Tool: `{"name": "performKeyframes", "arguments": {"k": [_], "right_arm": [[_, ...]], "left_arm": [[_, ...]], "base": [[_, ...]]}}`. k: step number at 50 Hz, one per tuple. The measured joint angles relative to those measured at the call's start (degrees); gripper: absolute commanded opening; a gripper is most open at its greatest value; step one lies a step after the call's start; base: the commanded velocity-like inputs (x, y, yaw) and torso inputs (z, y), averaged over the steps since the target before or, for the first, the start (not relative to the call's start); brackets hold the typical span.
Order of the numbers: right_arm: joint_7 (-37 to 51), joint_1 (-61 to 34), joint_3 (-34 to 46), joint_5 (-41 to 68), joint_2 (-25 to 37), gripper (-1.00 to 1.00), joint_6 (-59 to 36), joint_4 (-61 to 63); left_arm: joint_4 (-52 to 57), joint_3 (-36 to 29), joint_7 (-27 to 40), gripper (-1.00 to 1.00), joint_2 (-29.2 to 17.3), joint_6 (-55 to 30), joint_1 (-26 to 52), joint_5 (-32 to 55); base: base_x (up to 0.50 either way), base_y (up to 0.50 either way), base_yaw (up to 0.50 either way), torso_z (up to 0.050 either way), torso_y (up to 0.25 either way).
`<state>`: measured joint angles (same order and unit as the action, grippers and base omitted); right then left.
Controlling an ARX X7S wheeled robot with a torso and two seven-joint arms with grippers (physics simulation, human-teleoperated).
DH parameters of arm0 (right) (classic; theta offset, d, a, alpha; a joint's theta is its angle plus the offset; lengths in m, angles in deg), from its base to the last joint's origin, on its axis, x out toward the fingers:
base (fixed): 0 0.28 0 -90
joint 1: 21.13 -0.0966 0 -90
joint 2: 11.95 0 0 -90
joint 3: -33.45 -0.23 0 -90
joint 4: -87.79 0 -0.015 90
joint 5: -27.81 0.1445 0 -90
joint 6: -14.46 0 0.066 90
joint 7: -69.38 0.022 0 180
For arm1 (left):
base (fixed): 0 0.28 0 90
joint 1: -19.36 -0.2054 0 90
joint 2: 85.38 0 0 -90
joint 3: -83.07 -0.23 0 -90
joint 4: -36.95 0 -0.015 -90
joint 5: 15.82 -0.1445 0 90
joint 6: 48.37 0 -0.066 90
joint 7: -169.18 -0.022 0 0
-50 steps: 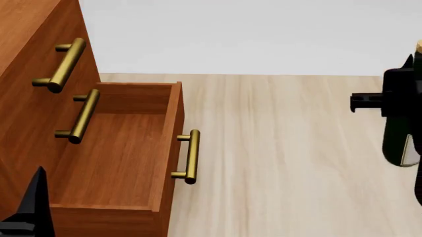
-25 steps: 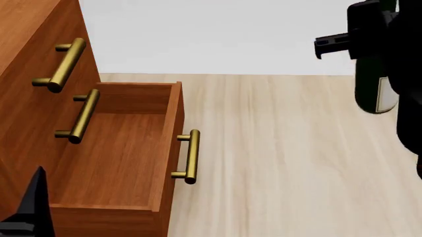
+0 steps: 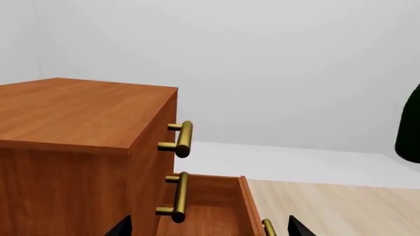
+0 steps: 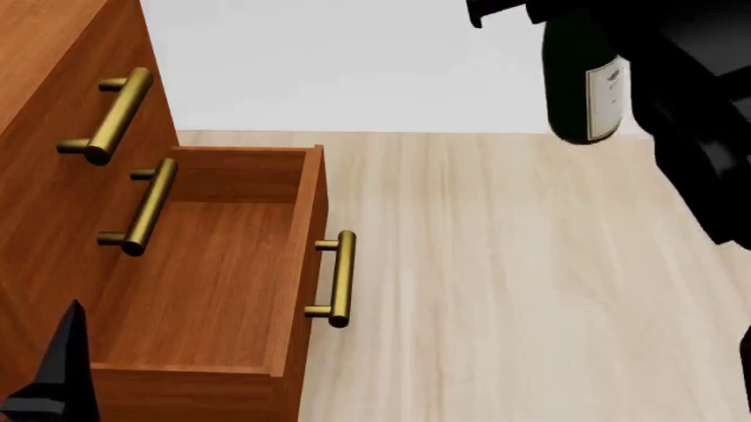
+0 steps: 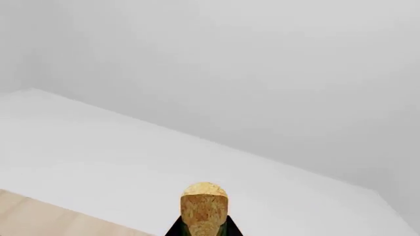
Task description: Put the wine bottle in the bottom drawer of the cabinet.
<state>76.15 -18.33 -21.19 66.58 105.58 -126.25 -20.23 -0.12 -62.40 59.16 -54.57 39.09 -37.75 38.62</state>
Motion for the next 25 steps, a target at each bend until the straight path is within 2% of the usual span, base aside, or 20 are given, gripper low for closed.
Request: {"name": "performKeyframes", "arguments": {"k": [16, 25], "right_arm": [[-6.5, -8.6, 0.8, -1.0, -7.3, -1.0, 3.0, -15.6], [-12.0, -15.3, 2.6, -3.5, -13.6, -1.0, 7.3, -31.9]], "left_arm": [[-0.1, 0.0, -0.1, 1.0, -0.2, 0.2, -0.3, -0.1], [0.3, 0.0, 0.0, 1.0, -0.3, 0.1, -0.4, -0.2]], "base": [[0.0, 0.0, 0.0, 0.0, 0.001], [0.0, 0.0, 0.0, 0.002, 0.0]]}}
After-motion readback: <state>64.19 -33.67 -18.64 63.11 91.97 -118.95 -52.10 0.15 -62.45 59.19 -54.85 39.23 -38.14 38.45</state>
